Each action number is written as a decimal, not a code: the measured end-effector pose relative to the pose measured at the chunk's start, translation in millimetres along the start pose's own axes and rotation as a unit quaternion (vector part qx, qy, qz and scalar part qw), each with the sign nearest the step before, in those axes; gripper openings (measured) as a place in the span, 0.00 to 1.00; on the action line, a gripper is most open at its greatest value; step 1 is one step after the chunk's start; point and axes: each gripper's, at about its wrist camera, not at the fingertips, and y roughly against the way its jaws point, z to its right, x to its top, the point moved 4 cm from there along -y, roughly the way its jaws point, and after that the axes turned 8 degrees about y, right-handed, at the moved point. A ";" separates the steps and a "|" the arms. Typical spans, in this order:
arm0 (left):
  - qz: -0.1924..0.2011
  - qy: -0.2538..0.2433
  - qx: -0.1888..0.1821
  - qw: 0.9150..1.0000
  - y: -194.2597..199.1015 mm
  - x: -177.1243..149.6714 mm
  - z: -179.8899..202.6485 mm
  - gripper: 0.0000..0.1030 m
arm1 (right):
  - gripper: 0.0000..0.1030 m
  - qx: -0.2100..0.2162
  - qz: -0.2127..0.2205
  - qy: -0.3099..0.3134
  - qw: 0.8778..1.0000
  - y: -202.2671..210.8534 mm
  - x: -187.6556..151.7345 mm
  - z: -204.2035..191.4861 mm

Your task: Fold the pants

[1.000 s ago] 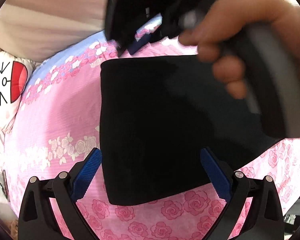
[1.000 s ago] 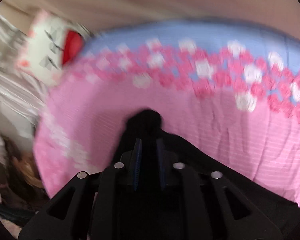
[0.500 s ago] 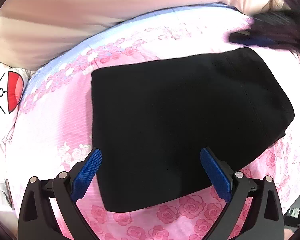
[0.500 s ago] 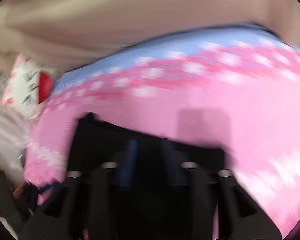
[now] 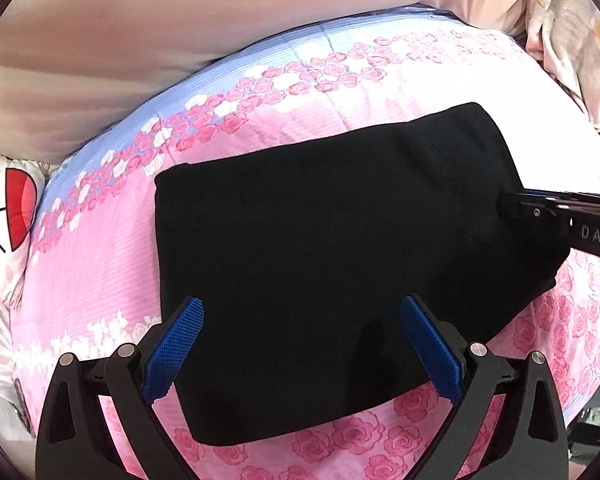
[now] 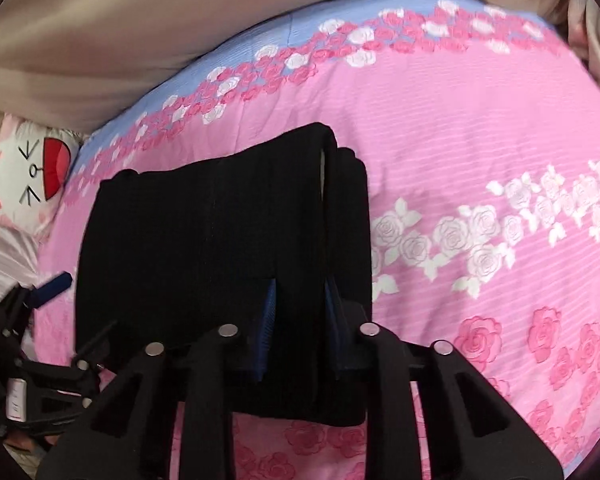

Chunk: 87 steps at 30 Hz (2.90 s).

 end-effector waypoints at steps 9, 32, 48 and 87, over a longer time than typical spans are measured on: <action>-0.023 0.007 0.008 1.000 -4.1 -9.8 -8.3 0.95 | 0.18 -0.001 0.003 -0.035 0.999 3.5 -15.4 21.5; -0.037 0.050 0.021 0.998 -12.2 -20.1 -46.4 0.95 | 0.11 -0.003 -0.004 0.007 1.000 18.2 -29.6 0.5; -0.108 0.192 -0.101 0.970 -34.9 -38.8 -102.5 0.95 | 0.71 0.058 -0.027 -0.115 0.991 17.8 -58.0 25.3; -0.060 0.030 -0.139 0.988 84.3 -13.5 -45.7 0.70 | 0.20 0.045 0.010 -0.012 0.999 37.1 -37.1 64.2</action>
